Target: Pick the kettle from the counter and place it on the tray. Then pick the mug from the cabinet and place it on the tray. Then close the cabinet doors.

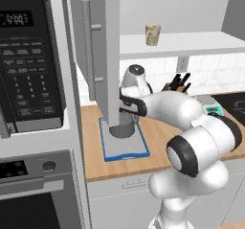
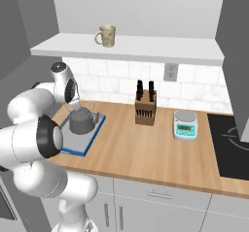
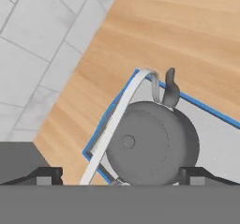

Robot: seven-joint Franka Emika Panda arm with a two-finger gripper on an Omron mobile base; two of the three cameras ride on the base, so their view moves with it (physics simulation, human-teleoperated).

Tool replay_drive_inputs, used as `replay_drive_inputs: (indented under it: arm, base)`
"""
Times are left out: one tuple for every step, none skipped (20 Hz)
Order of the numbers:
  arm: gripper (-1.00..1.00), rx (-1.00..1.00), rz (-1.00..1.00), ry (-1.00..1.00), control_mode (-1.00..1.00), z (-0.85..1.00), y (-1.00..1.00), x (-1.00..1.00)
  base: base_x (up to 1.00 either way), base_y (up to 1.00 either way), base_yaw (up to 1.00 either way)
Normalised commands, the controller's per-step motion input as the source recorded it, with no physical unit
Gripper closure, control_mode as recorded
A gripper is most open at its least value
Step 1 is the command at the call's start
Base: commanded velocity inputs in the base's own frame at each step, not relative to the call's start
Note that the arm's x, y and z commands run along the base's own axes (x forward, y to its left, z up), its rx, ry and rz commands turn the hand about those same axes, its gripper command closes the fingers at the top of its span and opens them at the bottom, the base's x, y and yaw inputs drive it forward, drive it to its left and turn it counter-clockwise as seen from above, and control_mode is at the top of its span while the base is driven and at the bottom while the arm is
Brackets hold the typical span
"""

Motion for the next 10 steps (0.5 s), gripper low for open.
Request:
replay_drive_inputs:
  arm:
    - [-1.0, -0.08, 0.0, -0.2, -1.0, 0.01, 0.0, -0.61]
    - [-1.0, -0.06, 0.0, -0.2, -1.0, 0.16, 0.0, -0.61]
    - [-1.0, -0.04, 0.0, -0.15, -1.0, 0.27, -0.03, -0.61]
    - [-1.0, -0.04, 0.0, -0.14, -1.0, 0.34, -0.07, -0.6]
    - [-1.0, -0.04, 0.0, -0.13, -1.0, 0.43, -0.1, -0.61]
    - [-1.0, -0.04, 0.0, -0.11, -1.0, 0.45, -0.11, -0.61]
    - [-1.0, -0.04, 0.0, -0.08, -1.0, 0.5, -0.13, -0.57]
    - [-1.0, -0.05, 0.0, -0.06, -1.0, 0.54, -0.16, -0.53]
    - [-1.0, -0.07, 0.0, -0.04, -1.0, 0.62, -0.19, -0.48]
    - [-1.0, -0.09, 0.0, -0.01, -1.0, 0.63, -0.2, -0.42]
  base:
    - [0.0, 0.0, 0.0]
    - [0.0, 0.0, 0.0]
    - [0.0, 0.0, 0.0]
    - [0.0, 0.0, 0.0]
    - [0.0, 0.0, 0.0]
    - [0.0, 0.0, 0.0]
    - [0.0, 0.0, 0.0]
    - [0.0, 0.0, 0.0]
    - [0.0, 0.0, 0.0]
    - [0.0, 0.0, 0.0]
